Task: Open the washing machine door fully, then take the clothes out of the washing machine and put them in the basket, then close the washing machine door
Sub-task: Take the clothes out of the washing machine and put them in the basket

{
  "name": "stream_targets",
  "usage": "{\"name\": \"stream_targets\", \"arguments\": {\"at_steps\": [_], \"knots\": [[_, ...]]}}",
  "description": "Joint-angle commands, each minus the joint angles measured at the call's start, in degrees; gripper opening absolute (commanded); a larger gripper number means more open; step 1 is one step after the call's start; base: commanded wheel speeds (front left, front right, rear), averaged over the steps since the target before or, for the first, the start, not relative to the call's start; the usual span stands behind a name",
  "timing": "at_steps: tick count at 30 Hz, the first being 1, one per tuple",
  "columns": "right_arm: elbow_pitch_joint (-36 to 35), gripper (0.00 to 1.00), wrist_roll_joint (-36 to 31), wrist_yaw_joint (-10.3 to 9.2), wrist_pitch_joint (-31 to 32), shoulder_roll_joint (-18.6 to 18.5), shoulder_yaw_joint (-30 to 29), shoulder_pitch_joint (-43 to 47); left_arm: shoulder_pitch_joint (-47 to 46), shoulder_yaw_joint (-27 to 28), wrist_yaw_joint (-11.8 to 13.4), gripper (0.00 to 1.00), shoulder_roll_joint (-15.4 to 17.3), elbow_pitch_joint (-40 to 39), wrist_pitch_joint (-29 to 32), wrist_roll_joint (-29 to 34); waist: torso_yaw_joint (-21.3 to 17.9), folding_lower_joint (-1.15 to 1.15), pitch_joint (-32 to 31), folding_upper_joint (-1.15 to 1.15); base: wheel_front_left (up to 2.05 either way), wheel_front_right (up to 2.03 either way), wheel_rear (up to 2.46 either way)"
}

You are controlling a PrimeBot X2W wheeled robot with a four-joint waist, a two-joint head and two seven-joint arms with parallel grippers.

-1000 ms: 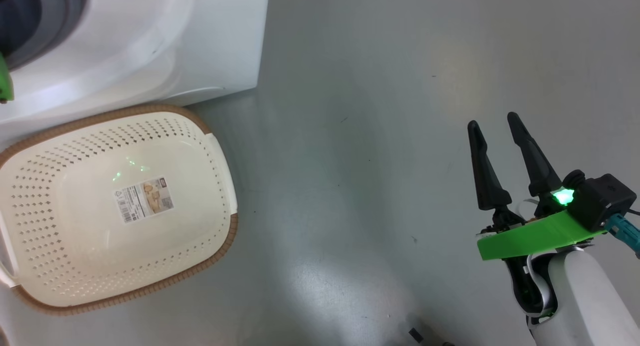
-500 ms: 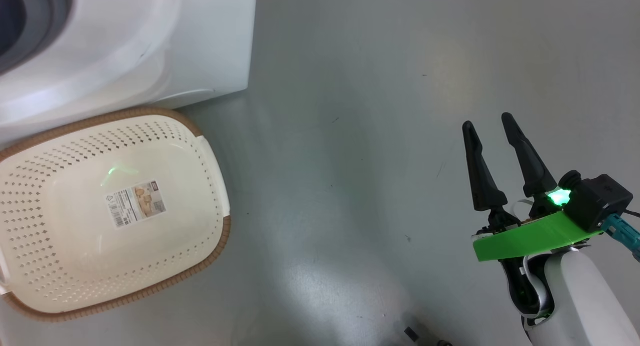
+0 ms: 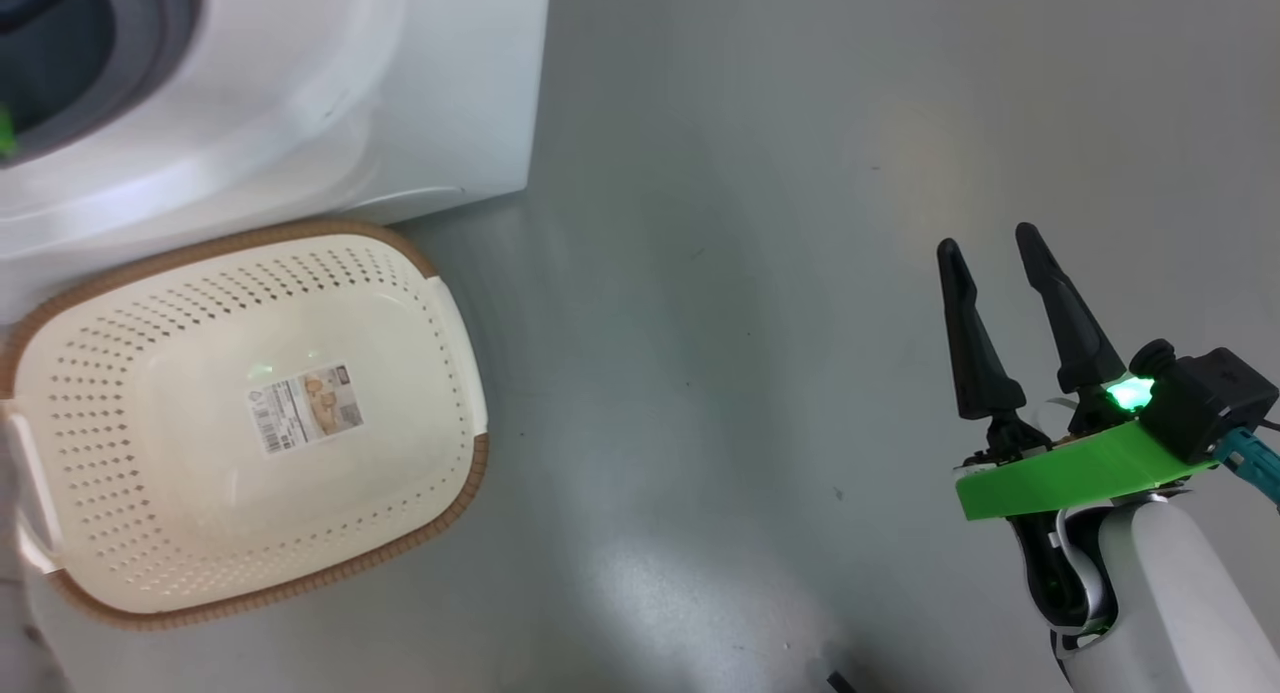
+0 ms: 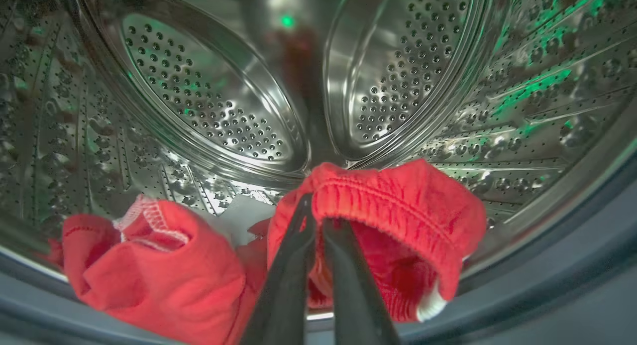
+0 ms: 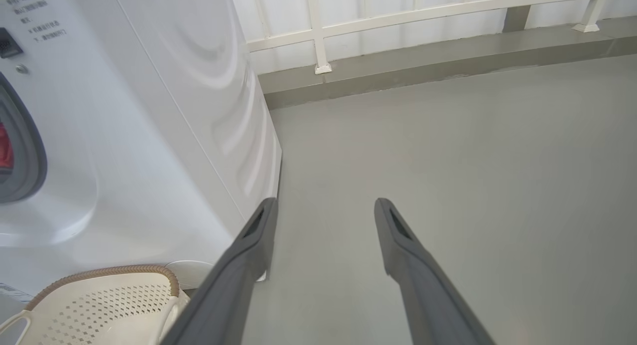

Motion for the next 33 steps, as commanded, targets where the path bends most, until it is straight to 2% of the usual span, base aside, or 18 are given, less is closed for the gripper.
{"name": "stream_targets", "arguments": {"at_steps": [1, 7, 20, 33], "knots": [[-1.1, 1.00, -0.1, 0.42, -0.4, -0.7, 0.5, 1.0, 3.2, 1.8, -0.5, 0.00, 1.8, -3.7, -0.3, -0.6, 1.0, 0.00, -1.1, 0.00, 0.00, 0.00, 0.00], [-1.0, 1.00, -0.1, 0.42, -0.4, -1.2, -0.3, 2.1, 10.5, 6.6, -1.9, 0.00, -2.0, -14.3, -0.3, -1.6, 3.0, 0.00, -3.4, 0.00, 0.00, 0.00, 0.00], [-0.6, 1.00, 0.0, 0.42, -0.4, -1.9, -1.8, 4.4, 23.8, 12.4, -5.4, 0.00, -9.4, -33.4, -0.3, 0.3, 6.5, 0.00, -7.3, 0.00, 0.00, 0.00, 0.00], [-0.8, 1.00, -0.1, 0.42, -0.4, -2.5, -2.9, 5.6, 36.4, 8.8, -5.8, 0.00, -12.4, -51.9, -0.3, 0.5, 8.6, 0.00, -9.0, 0.00, 0.00, 0.00, 0.00]]}}
